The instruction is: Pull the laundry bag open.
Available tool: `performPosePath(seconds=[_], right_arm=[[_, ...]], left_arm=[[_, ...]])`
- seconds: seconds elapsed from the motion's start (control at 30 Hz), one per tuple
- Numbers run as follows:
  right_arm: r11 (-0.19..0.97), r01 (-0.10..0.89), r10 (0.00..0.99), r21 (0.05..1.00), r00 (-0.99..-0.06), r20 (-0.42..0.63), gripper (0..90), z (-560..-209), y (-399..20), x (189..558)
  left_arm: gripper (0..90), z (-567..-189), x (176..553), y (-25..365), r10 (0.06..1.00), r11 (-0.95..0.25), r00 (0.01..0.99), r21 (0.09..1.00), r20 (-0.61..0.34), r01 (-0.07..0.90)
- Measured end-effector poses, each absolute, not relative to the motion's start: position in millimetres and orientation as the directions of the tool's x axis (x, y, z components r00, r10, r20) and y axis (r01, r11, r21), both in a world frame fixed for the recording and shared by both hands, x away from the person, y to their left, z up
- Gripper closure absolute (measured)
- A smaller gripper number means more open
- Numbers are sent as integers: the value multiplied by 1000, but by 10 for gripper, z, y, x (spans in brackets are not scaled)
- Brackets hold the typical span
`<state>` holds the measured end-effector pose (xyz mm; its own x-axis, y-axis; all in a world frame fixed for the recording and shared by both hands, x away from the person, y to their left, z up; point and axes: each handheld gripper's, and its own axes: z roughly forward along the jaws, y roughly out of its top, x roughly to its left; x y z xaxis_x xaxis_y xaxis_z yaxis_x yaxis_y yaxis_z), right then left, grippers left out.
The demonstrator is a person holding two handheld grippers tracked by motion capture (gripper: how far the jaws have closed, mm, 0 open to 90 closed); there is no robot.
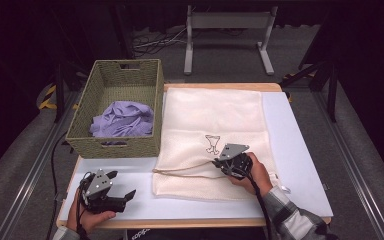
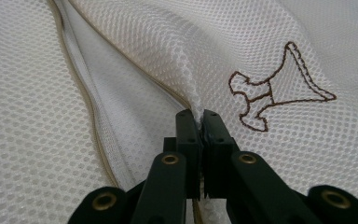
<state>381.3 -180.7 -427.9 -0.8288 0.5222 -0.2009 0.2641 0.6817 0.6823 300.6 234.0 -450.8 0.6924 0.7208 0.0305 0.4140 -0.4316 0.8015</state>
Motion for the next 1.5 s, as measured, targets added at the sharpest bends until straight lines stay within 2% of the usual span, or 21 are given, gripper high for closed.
performPosePath(seconds=[0.17,0.8,1.5], right_arm=[[662,272,529,699,-830,-178,880,-4237,-1829,3798],[641,216,545,736,-803,-239,879,-4073,-1793,3729],[598,196,566,777,-790,-237,876,-3944,-1807,3722]], left_arm=[[93,-4519,3003,2344,720,-439,693,797,36,415],[84,-4530,3005,2340,718,-432,695,794,17,427],[85,-4527,2999,2338,720,-444,693,791,37,420]])
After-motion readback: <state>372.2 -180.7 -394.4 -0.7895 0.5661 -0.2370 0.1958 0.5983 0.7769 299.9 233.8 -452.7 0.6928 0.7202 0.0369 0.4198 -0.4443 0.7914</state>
